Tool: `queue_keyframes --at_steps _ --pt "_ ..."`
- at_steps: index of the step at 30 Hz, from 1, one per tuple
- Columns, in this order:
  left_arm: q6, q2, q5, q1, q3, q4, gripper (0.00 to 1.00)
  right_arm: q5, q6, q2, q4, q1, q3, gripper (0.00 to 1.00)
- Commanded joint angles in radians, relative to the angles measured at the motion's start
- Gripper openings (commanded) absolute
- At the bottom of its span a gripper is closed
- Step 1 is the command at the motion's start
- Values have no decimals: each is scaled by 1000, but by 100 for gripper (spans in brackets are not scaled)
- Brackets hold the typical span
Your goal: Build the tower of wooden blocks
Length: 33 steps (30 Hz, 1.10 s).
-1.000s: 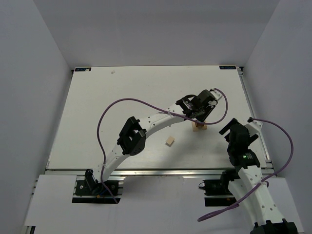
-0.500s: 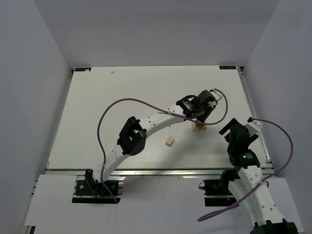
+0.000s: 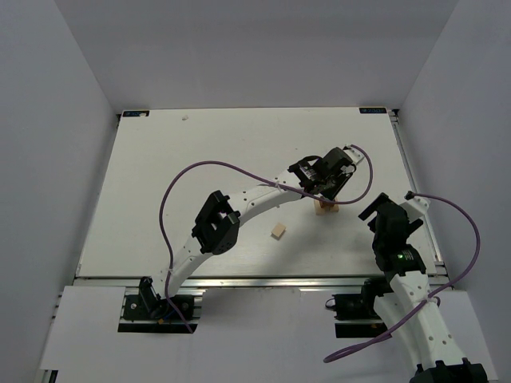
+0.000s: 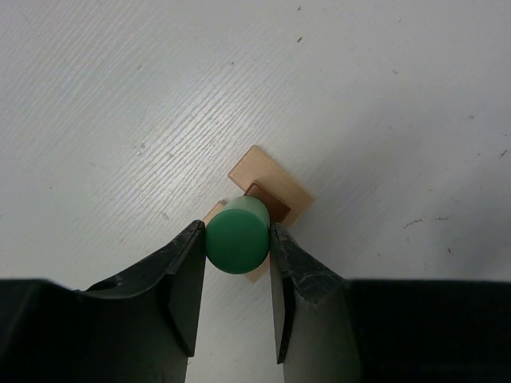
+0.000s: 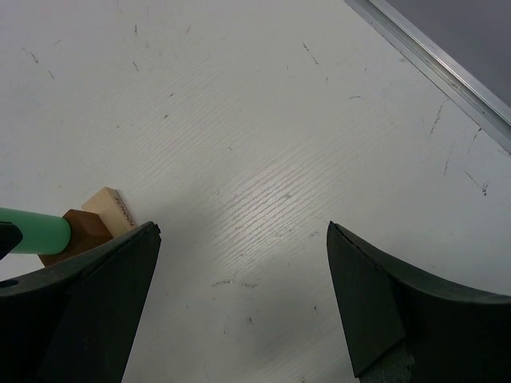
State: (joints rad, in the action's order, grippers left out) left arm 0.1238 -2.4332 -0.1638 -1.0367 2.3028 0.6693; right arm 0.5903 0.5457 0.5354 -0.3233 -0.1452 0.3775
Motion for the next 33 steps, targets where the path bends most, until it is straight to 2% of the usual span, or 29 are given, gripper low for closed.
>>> queue_keyframes --at_steps 1,10,18,26,33 --pt "4 53 36 -6 -19 18 26 2 -6 -8 41 2 -8 89" --pt "0 56 29 -6 -29 23 35 5 -6 -8 41 3 -9 89" --pt "0 60 24 -6 -39 30 37 3 -10 -9 44 4 -9 89" --pt "-9 68 23 -10 -43 29 52 0 -15 -9 47 3 -11 89" --pt "-10 83 17 -11 -60 21 55 -1 -15 -9 49 4 -12 89"
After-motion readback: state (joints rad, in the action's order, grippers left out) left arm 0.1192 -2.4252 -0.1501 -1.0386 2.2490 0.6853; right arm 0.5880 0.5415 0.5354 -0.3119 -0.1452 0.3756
